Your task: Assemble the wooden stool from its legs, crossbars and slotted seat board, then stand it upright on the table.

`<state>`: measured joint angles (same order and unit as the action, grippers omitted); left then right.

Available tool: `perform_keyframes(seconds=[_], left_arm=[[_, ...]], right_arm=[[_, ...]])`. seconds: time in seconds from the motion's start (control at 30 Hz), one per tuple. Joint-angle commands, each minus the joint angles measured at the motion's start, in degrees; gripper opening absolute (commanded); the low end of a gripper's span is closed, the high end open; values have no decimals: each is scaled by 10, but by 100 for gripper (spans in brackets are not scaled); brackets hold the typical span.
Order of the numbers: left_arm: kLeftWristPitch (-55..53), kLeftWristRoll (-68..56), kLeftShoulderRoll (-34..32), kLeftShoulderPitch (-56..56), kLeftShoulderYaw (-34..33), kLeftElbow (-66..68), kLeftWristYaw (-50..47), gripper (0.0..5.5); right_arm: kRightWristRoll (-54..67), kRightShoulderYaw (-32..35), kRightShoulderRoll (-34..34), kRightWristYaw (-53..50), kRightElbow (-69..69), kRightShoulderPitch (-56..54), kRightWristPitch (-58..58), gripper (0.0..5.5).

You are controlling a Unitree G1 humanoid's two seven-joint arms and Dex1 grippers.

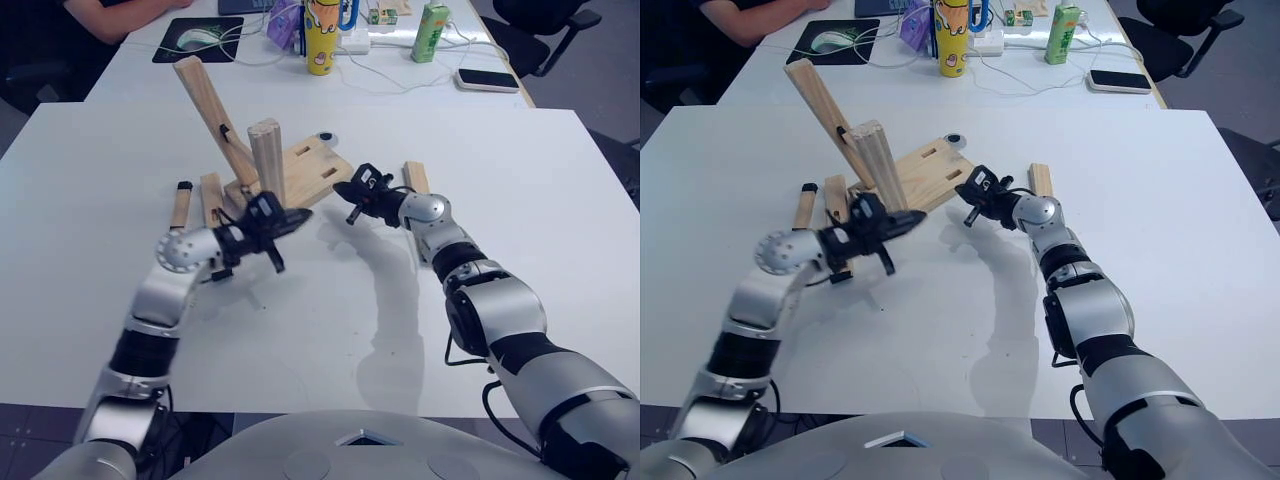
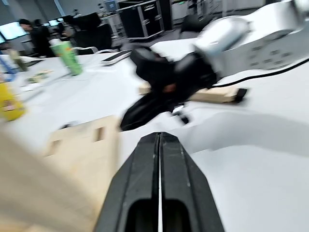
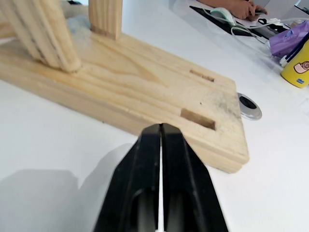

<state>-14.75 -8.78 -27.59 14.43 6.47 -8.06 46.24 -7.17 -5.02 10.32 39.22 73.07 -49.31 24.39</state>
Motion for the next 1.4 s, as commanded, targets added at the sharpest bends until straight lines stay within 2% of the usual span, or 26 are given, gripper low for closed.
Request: perform_keyframes(seconds=[0.03, 0.17, 0.33, 0.47, 0.57, 0.97, 1.3, 1.4], left_arm=[[-9, -10, -38, -14, -22, 9, 19, 35], [-26, -45, -32, -62, -25, -3, 32, 97], [1, -55, -12, -78, -48, 60, 10, 170], [46, -47, 13, -53, -65, 124, -28, 235], [64, -39, 33, -27, -49, 157, -33, 262], [132, -8, 55, 49, -54, 277, -68, 262], [145, -30, 50, 70, -54, 299, 1, 110], [159, -29, 40, 87, -48, 318, 40, 105]], right_arm=[[6, 12, 10, -23, -5, 29, -4, 0], [3, 8, 13, -34, -8, 55, -1, 0], [7, 7, 5, -34, -15, 88, 0, 0], [8, 2, -1, -27, -26, 111, 2, 0], [12, 2, -4, -21, -35, 116, -1, 0], [23, 2, -12, -9, -60, 126, -10, 0], [29, 2, -8, -12, -66, 122, -14, 0], [34, 5, -1, -6, -77, 125, -14, 0]])
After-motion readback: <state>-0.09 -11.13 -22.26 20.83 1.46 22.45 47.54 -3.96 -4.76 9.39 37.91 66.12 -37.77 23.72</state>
